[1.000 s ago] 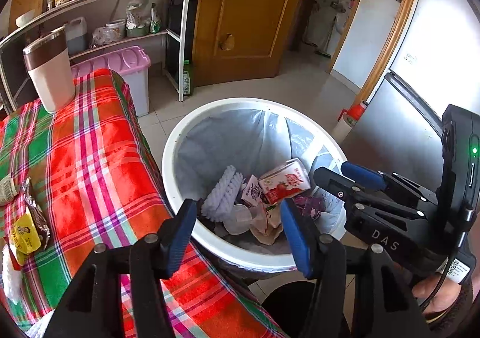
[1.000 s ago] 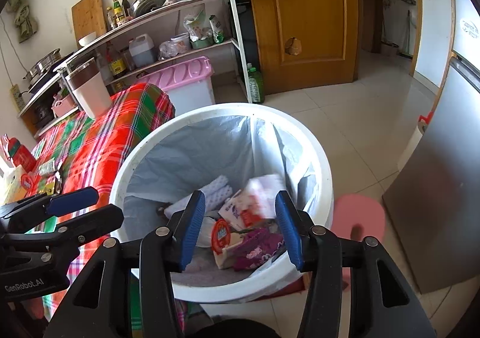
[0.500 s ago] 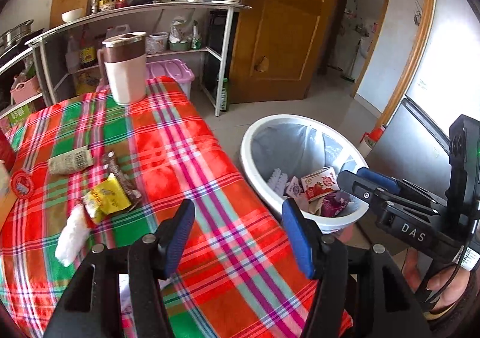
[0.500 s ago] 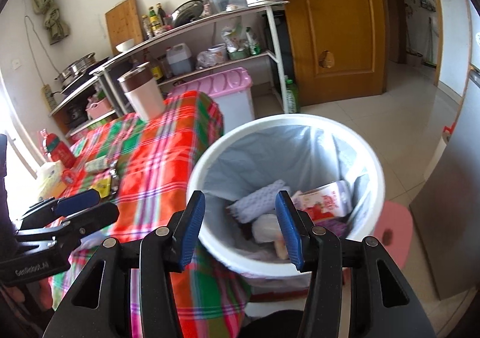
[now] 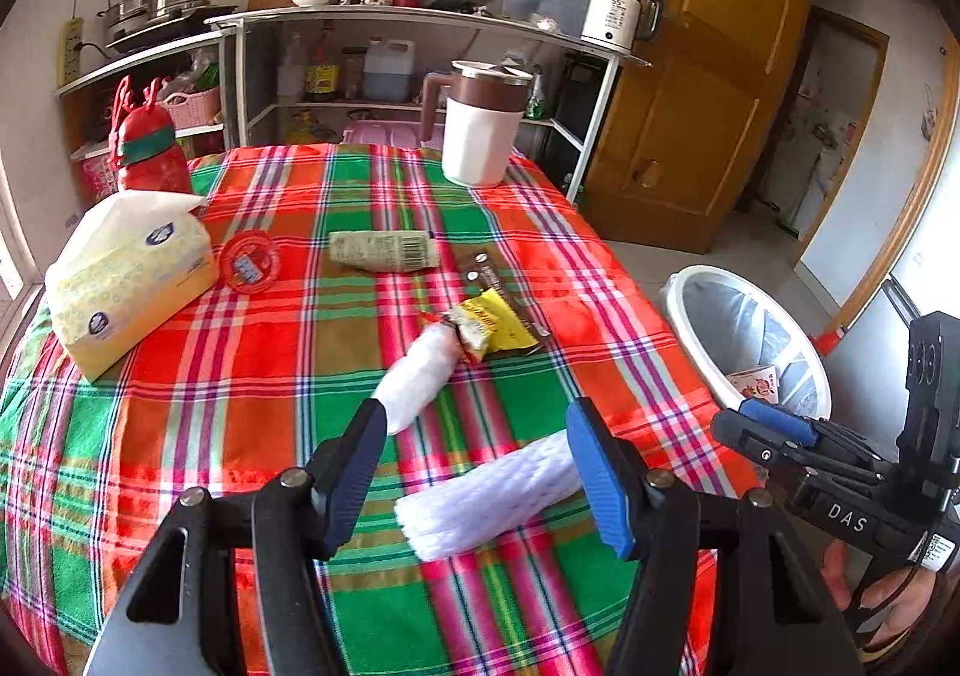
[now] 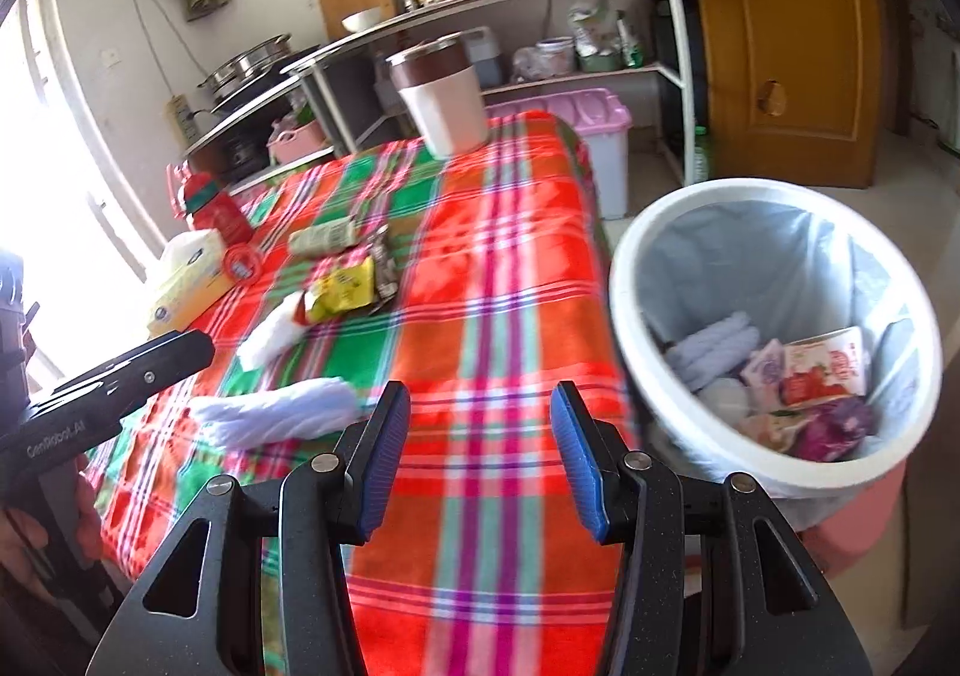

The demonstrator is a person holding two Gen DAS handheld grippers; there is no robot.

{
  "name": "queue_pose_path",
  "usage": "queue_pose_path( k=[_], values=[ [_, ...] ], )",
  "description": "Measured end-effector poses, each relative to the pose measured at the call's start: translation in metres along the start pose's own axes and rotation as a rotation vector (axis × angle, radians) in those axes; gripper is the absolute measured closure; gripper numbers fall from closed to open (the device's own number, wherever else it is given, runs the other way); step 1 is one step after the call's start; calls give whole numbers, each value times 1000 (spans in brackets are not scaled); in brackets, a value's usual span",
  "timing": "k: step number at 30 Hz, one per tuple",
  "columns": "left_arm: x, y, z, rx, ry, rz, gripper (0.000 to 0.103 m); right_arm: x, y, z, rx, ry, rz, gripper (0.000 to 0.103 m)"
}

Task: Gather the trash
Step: 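Move both open tools back over the table items, then grasp the white foam net sleeve with the right tool while the left tool grasps the clear plastic bag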

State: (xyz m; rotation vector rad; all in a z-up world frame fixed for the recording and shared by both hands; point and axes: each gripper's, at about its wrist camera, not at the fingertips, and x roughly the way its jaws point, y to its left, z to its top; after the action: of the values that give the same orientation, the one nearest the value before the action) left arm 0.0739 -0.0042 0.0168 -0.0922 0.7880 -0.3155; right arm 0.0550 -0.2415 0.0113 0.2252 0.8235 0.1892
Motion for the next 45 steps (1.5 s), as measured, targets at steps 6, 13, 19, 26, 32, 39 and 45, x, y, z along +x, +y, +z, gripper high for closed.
queue_pose_path(
  k=[6, 13, 19, 26, 32, 39, 45],
  values=[
    [-3, 30, -9, -44, 6, 25, 38, 18, 28, -5, -18, 48, 63, 53],
    [-8, 53, -15, -77, 1, 41, 38, 37, 56, -14, -21, 119, 202, 53],
    [-8, 65, -17, -93, 6, 40, 38, 61, 69, -15, 57, 195, 276, 53],
    [-8, 76, -16, -114, 4, 46, 38, 84, 68, -1, 173, 203, 315, 53],
    [-7, 83, -15, -129, 8, 50, 38, 96, 77, 11, 157, 194, 271, 53],
    [1, 82, -11, -135, 20, 38, 38, 101, 84, 13, 109, 195, 223, 77],
    [16, 70, -4, -108, 48, -15, 38, 89, 80, 16, 46, 155, 157, 90]
  ],
)
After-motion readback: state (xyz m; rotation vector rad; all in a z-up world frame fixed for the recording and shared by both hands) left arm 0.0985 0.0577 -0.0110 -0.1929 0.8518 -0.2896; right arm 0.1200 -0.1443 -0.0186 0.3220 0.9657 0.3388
